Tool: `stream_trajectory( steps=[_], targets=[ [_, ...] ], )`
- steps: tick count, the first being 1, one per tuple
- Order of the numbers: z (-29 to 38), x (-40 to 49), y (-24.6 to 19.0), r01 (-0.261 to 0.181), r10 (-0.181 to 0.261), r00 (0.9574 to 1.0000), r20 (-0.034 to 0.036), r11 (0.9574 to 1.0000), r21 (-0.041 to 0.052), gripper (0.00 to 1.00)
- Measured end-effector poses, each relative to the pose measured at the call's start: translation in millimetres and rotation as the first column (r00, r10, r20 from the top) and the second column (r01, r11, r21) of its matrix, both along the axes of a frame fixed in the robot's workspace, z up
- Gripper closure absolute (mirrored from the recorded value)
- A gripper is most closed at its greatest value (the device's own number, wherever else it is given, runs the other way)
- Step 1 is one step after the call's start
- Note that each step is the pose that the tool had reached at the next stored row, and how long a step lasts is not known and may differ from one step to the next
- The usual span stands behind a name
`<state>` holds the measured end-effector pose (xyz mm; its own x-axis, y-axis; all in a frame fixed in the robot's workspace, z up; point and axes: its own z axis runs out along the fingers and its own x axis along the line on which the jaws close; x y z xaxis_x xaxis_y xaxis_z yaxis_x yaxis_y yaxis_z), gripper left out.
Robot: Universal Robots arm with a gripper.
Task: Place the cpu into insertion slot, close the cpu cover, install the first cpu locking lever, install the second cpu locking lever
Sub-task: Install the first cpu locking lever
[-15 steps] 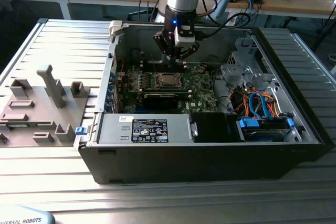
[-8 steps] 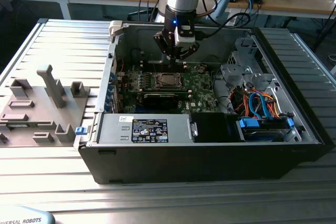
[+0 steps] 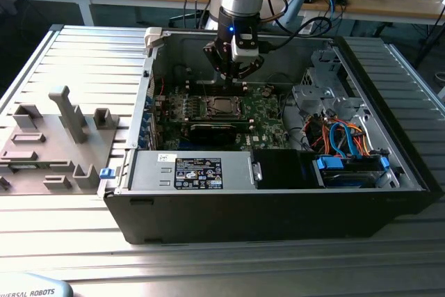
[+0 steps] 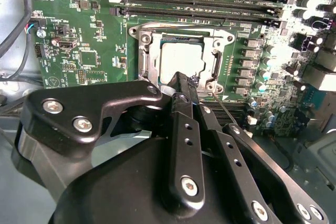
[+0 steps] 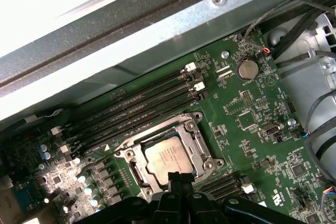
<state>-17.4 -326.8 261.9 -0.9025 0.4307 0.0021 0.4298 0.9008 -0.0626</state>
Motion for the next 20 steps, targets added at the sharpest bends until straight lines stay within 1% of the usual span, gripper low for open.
stream_trajectory(
  steps=[20],
  targets=[
    [0.0, 0.0, 0.0, -0.008, 0.008, 1.0000, 0.0000, 1.0000, 0.0000, 0.89]
  ],
)
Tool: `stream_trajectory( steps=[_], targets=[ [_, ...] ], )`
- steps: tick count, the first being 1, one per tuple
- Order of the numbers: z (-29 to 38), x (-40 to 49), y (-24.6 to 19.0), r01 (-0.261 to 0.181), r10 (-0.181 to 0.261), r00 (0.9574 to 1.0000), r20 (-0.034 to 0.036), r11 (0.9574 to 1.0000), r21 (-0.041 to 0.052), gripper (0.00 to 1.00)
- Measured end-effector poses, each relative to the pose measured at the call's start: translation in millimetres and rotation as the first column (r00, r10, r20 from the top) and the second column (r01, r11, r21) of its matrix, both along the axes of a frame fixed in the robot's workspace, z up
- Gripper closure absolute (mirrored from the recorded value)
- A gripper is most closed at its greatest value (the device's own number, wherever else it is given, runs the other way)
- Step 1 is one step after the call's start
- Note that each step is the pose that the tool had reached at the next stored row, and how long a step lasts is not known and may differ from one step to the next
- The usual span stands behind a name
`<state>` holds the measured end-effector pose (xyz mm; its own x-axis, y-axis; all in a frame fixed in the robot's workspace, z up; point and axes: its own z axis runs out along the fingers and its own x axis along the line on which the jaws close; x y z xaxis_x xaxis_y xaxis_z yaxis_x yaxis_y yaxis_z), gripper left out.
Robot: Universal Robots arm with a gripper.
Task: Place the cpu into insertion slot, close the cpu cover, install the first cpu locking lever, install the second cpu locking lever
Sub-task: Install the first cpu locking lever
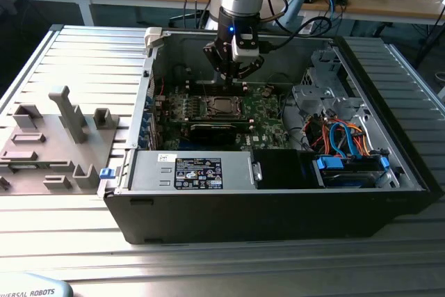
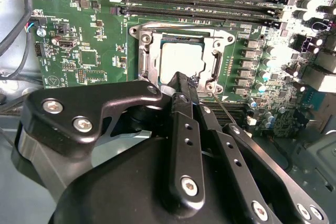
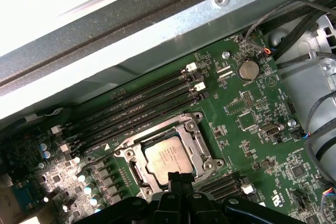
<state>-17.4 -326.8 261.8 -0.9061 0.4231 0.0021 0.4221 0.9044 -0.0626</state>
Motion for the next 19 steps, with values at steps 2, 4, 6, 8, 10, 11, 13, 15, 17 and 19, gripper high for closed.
stream_trajectory(
  steps=[2, 4, 6, 8, 10, 11, 13, 15, 17, 19],
  targets=[
    [0.0, 0.0, 0.0, -0.001, 0.001, 1.0000, 0.0000, 1.0000, 0.0000, 0.89],
    [0.0, 0.0, 0.0, -0.001, 0.001, 1.0000, 0.0000, 1.0000, 0.0000, 0.89],
    [0.0, 0.0, 0.0, -0.003, 0.003, 1.0000, 0.0000, 1.0000, 0.0000, 0.89],
    [0.0, 0.0, 0.0, -0.005, 0.005, 1.0000, 0.0000, 1.0000, 0.0000, 0.89],
    [0.0, 0.0, 0.0, -0.006, 0.006, 1.0000, 0.0000, 1.0000, 0.0000, 0.89],
    [0.0, 0.0, 0.0, -0.006, 0.006, 1.0000, 0.0000, 1.0000, 0.0000, 0.89],
    [0.0, 0.0, 0.0, -0.009, 0.009, 1.0000, 0.0000, 1.0000, 0.0000, 0.89],
    [0.0, 0.0, 0.0, -0.011, 0.011, 0.9999, -0.0001, 0.9999, 0.0000, 0.89],
    [0.0, 0.0, 0.0, -0.012, 0.012, 0.9999, -0.0001, 0.9999, 0.0000, 0.89],
    [0.0, 0.0, 0.0, -0.012, 0.012, 0.9999, -0.0001, 0.9999, 0.0000, 0.89]
  ],
)
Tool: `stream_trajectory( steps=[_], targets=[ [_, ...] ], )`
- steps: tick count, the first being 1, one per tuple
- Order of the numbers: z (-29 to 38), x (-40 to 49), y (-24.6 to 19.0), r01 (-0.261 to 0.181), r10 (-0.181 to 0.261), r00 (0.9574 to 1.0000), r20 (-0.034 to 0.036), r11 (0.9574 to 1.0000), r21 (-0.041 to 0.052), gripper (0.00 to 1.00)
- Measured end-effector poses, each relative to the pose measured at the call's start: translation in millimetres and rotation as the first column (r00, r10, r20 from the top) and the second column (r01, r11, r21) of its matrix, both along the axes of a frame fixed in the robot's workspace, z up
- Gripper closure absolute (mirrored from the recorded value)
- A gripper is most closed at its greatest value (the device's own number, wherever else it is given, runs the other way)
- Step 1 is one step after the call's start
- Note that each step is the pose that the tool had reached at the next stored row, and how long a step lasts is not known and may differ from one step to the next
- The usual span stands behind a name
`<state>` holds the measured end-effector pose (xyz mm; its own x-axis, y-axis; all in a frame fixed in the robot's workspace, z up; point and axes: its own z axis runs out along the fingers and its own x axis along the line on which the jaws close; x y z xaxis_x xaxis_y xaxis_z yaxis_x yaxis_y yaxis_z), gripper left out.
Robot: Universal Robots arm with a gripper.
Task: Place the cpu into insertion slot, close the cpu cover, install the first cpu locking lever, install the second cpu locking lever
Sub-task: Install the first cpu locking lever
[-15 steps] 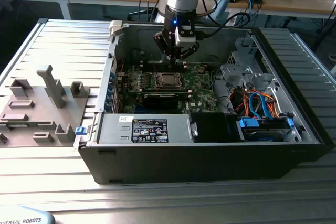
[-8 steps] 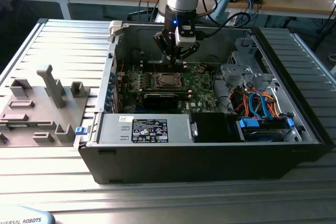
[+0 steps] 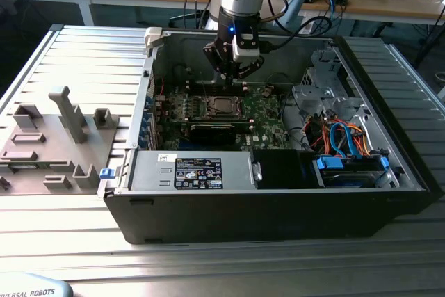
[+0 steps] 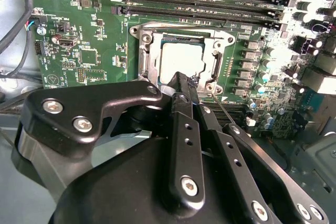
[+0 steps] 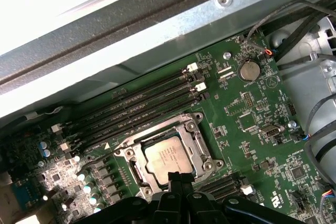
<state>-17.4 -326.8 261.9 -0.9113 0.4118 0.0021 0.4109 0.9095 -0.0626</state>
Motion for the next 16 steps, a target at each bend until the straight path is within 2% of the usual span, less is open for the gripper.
stream_trajectory(
  steps=[16],
  targets=[
    [0.0, 0.0, 0.0, -0.008, 0.008, 1.0000, 0.0000, 1.0000, 0.0000, 0.89]
  ],
)
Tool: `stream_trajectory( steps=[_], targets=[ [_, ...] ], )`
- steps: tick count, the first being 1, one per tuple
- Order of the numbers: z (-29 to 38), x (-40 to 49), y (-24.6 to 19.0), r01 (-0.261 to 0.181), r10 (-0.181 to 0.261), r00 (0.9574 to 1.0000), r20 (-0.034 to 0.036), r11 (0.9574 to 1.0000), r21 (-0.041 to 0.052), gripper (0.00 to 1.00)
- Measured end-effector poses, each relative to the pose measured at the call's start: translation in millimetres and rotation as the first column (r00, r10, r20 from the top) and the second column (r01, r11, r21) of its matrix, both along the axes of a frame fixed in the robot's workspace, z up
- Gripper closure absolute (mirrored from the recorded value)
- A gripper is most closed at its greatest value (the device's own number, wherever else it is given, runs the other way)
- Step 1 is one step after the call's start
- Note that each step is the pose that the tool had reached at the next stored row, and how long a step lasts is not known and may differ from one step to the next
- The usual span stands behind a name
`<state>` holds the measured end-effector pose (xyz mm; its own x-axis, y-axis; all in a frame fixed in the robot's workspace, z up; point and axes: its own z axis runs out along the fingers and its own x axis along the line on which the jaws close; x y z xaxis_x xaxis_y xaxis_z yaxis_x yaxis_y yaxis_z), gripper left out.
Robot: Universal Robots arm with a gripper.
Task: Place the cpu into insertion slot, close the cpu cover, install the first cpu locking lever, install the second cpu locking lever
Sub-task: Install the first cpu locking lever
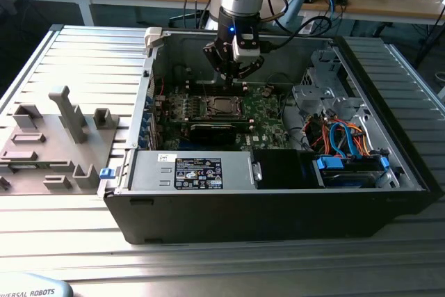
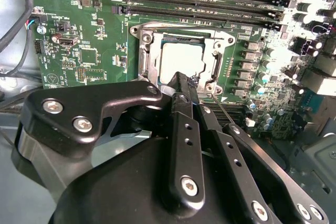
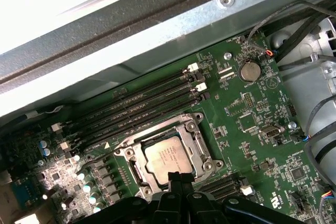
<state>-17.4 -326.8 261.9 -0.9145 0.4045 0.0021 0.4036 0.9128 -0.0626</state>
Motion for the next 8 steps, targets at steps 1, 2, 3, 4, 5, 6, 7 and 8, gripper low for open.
stream_trajectory(
  steps=[1, 2, 3, 4, 5, 6, 7, 8],
  targets=[
    [0.0, 0.0, 0.0, 0.000, 0.000, 1.0000, 0.0000, 1.0000, 0.0000, 0.89],
    [0.0, 0.0, 0.0, -0.001, 0.001, 1.0000, 0.0001, 1.0000, 0.0000, 0.89],
    [0.0, 0.0, 0.0, -0.001, 0.001, 1.0000, 0.0000, 1.0000, 0.0000, 0.89],
    [0.0, 0.0, 0.0, -0.001, 0.001, 1.0000, 0.0000, 1.0000, 0.0000, 0.89],
    [0.0, 0.0, 0.0, -0.002, 0.002, 1.0000, 0.0000, 1.0000, 0.0000, 0.89],
    [0.0, 0.0, 0.0, -0.002, 0.002, 1.0000, 0.0000, 1.0000, 0.0000, 0.89],
    [0.0, 0.0, 0.0, -0.002, 0.002, 1.0000, 0.0000, 1.0000, 0.0000, 0.89],
    [0.0, 0.0, 0.0, -0.003, 0.003, 1.0000, 0.0001, 1.0000, 0.0000, 0.89]
  ],
)
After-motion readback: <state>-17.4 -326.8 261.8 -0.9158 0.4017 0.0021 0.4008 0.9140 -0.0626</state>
